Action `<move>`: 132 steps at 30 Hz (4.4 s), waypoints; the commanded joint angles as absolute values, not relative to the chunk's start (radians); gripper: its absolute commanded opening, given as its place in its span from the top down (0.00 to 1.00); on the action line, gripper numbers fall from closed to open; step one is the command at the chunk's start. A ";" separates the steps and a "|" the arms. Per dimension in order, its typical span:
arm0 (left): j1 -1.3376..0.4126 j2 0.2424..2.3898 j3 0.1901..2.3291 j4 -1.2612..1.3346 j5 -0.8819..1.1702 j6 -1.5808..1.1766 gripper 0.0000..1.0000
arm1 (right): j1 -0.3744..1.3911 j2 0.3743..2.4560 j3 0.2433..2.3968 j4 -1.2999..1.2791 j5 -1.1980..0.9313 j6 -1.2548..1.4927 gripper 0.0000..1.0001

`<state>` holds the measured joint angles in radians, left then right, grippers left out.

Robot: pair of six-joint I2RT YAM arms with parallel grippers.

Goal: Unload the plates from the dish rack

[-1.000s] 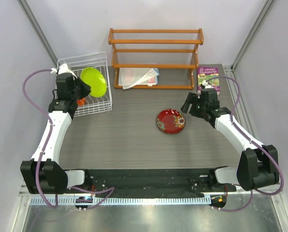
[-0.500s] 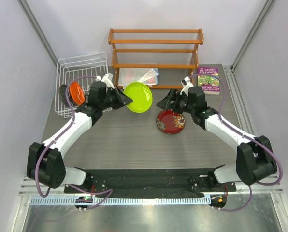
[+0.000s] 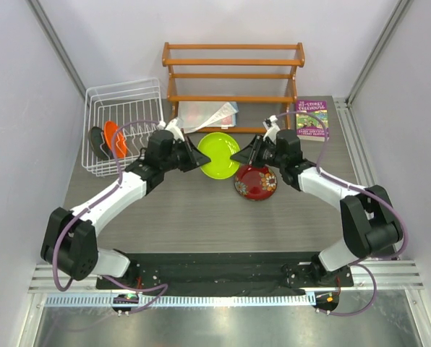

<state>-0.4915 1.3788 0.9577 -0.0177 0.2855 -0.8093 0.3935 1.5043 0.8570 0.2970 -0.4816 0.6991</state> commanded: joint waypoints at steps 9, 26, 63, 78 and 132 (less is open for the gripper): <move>-0.495 1.329 1.045 -0.172 0.008 -0.671 0.01 | 0.365 1.333 0.858 0.018 -0.227 0.568 0.99; -0.407 1.232 1.164 -0.429 -0.703 -0.422 0.00 | 0.207 1.325 0.759 -0.201 -0.132 0.492 0.99; -0.051 1.505 1.209 -0.319 -0.598 -0.437 0.02 | 0.207 1.390 0.926 -0.345 0.052 0.374 0.34; 0.063 1.750 1.304 -0.179 -0.535 -0.485 0.17 | 0.207 1.565 1.034 -0.314 0.015 0.359 0.35; -0.040 1.215 0.897 -0.009 0.353 -0.807 1.00 | 0.431 1.670 1.064 0.471 -0.595 0.804 0.12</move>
